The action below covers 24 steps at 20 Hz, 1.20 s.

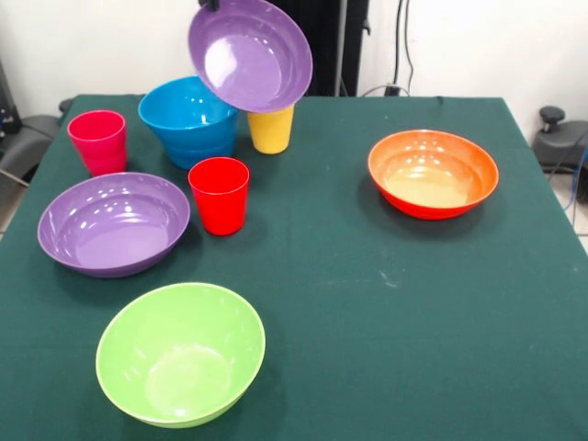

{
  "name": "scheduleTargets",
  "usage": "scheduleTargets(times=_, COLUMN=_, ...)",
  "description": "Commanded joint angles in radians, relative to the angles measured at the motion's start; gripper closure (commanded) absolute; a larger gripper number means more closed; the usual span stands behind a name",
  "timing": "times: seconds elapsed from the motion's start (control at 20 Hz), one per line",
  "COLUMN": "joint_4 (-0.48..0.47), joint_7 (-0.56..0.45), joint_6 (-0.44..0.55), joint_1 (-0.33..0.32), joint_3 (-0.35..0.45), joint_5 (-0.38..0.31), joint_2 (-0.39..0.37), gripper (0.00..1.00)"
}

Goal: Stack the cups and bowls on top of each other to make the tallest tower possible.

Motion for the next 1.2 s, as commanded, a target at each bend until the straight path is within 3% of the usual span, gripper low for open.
scheduleTargets(times=0.05, joint_4=0.084, joint_7=-0.168, joint_6=-0.054, joint_1=-0.039, joint_3=0.142, joint_5=-0.112, joint_2=0.047, gripper=1.0)
scheduleTargets(times=0.5, joint_4=0.081, joint_7=-0.148, joint_6=-0.043, joint_1=-0.118, joint_3=0.2, joint_5=-0.166, joint_2=0.057, gripper=1.0)
scheduleTargets(times=0.7, joint_4=0.038, joint_7=-0.139, joint_6=-0.036, joint_1=-0.145, joint_3=0.22, joint_5=-0.198, joint_2=0.096, gripper=1.0)
scheduleTargets(times=1.2, joint_4=-0.043, joint_7=-0.159, joint_6=0.034, joint_1=-0.216, joint_3=0.307, joint_5=-0.202, joint_2=0.143, gripper=1.0)
